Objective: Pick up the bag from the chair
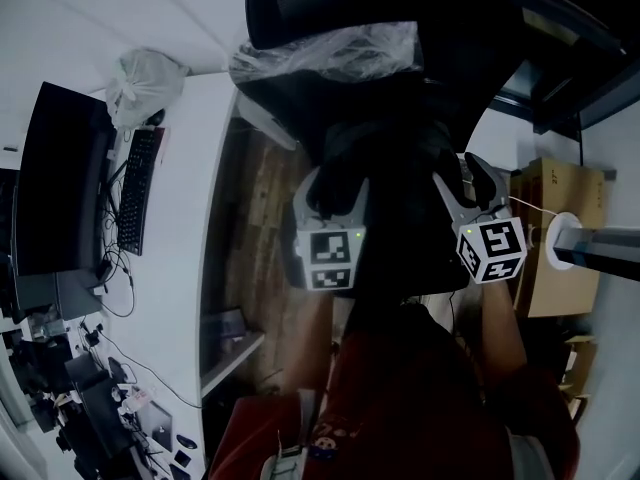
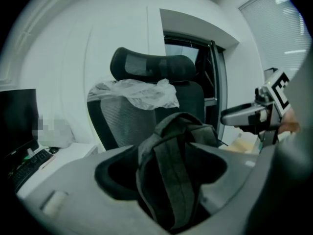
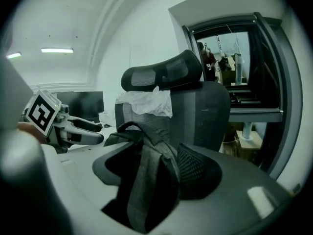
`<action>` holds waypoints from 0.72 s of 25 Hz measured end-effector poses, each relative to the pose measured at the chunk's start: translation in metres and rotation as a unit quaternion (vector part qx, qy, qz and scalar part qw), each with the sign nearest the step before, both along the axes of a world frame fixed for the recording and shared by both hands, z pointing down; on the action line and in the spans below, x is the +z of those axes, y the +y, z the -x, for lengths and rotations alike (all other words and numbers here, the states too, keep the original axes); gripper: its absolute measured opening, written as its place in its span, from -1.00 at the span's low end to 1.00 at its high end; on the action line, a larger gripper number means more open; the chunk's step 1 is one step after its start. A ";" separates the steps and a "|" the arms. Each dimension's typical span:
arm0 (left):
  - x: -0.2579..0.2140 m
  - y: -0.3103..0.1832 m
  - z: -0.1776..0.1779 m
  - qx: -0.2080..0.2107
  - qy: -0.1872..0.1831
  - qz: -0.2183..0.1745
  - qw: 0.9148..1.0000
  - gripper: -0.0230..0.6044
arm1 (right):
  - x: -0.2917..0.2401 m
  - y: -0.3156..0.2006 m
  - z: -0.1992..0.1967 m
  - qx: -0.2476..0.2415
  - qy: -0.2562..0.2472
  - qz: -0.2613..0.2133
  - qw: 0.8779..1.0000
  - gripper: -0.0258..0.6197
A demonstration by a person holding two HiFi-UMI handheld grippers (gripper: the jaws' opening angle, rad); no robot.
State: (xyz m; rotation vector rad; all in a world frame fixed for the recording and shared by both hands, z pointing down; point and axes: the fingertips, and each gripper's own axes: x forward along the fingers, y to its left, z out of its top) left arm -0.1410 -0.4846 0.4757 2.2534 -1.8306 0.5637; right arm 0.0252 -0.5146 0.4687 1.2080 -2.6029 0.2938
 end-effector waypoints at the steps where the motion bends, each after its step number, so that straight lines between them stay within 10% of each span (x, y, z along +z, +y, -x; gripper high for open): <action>1: 0.005 -0.005 0.002 0.004 0.002 0.005 1.000 0.06 | 0.006 -0.004 0.003 -0.003 0.005 0.006 1.000 -0.11; 18: 0.063 -0.081 0.017 0.068 0.049 0.039 0.996 0.31 | 0.071 -0.075 0.039 -0.010 0.020 0.065 0.998 0.13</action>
